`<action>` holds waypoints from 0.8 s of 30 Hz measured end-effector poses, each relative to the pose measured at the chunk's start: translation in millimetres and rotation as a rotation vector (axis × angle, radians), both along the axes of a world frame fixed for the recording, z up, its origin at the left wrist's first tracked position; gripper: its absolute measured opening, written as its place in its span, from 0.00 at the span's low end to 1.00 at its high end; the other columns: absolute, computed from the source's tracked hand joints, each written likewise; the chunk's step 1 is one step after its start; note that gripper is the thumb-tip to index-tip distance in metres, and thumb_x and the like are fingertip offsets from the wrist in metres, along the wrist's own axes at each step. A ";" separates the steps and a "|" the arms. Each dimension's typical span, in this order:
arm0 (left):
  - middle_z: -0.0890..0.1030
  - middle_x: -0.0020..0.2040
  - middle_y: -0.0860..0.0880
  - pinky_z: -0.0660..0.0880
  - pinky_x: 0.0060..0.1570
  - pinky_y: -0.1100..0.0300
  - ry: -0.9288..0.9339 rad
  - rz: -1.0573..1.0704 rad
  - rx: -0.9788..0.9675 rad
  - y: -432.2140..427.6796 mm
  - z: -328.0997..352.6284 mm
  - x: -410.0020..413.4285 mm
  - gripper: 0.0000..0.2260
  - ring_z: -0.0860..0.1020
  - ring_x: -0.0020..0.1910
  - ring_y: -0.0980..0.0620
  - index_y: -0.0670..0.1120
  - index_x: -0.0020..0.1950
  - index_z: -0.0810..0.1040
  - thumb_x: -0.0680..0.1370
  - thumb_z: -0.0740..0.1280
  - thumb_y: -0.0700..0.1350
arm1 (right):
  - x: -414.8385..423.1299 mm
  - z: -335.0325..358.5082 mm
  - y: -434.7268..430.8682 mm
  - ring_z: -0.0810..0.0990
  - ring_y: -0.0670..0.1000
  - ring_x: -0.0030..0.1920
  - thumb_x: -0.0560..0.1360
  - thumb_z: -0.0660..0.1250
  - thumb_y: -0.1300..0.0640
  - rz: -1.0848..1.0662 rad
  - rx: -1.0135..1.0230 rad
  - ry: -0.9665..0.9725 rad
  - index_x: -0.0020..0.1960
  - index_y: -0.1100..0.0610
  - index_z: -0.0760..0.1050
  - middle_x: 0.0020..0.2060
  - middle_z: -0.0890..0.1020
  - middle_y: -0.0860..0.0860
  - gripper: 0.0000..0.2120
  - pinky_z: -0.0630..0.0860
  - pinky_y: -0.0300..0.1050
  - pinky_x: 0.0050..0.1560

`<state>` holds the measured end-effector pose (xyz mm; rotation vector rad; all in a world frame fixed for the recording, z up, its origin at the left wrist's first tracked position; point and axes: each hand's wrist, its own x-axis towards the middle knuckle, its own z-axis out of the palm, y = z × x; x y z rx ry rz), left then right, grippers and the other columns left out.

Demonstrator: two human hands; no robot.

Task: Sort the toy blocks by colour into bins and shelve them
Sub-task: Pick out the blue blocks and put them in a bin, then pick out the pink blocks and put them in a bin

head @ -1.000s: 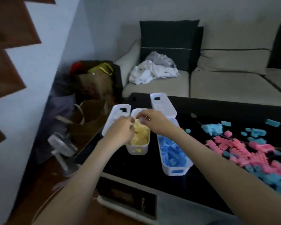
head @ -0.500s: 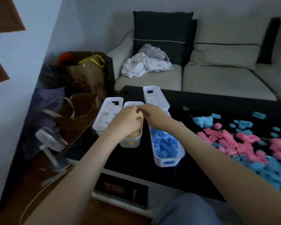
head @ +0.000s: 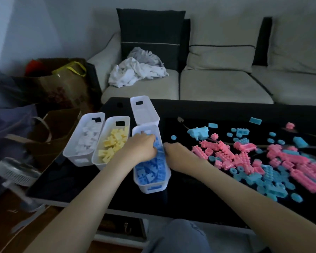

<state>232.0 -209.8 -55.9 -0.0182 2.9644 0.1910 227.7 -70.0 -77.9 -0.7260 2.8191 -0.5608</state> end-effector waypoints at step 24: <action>0.75 0.52 0.44 0.71 0.54 0.51 0.289 0.075 0.277 -32.6 -15.2 -10.4 0.15 0.73 0.53 0.47 0.41 0.56 0.76 0.83 0.54 0.48 | -154.6 -17.8 -72.1 0.65 0.56 0.59 0.75 0.64 0.62 0.138 -0.026 0.479 0.70 0.59 0.61 0.63 0.67 0.56 0.25 0.71 0.50 0.58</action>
